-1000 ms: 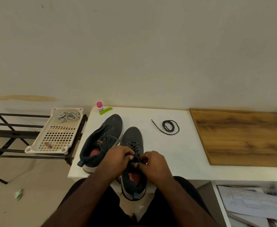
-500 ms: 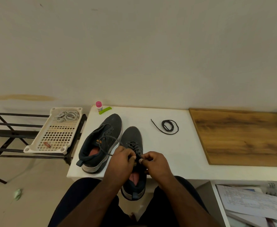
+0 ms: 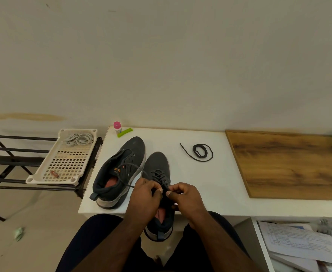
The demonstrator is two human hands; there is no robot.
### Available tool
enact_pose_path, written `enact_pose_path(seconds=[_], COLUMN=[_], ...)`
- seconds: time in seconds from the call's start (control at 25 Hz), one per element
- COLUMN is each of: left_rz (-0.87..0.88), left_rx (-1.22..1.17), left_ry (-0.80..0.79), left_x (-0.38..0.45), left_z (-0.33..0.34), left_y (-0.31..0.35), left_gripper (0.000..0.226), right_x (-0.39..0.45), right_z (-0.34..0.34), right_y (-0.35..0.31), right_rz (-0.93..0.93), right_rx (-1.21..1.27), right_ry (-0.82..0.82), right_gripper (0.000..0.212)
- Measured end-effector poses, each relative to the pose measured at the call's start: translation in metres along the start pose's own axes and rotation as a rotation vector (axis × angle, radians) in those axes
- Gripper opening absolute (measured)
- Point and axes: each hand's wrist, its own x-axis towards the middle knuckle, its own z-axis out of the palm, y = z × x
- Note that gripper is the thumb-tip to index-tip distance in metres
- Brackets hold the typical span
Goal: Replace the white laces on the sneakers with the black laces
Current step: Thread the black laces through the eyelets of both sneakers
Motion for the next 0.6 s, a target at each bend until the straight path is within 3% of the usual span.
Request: enact_pose_path(seconds=[0.32, 0.6], left_rz=[0.005, -0.003], left_rx=[0.001, -0.020], left_ry=[-0.007, 0.008], left_x=[0.0003, 0.0006], left_z=[0.0050, 0.0074], left_y=[-0.0012, -0.0037], left_gripper=[0.015, 0.014], right_x=[-0.0013, 0.0023], right_z=[-0.0035, -0.0013], right_y=[-0.0006, 0.0011], right_rz=[-0.008, -0.159], right_rx=[0.030, -0.183], right_ry=[-0.031, 0.018], right_gripper=[0.016, 0.017])
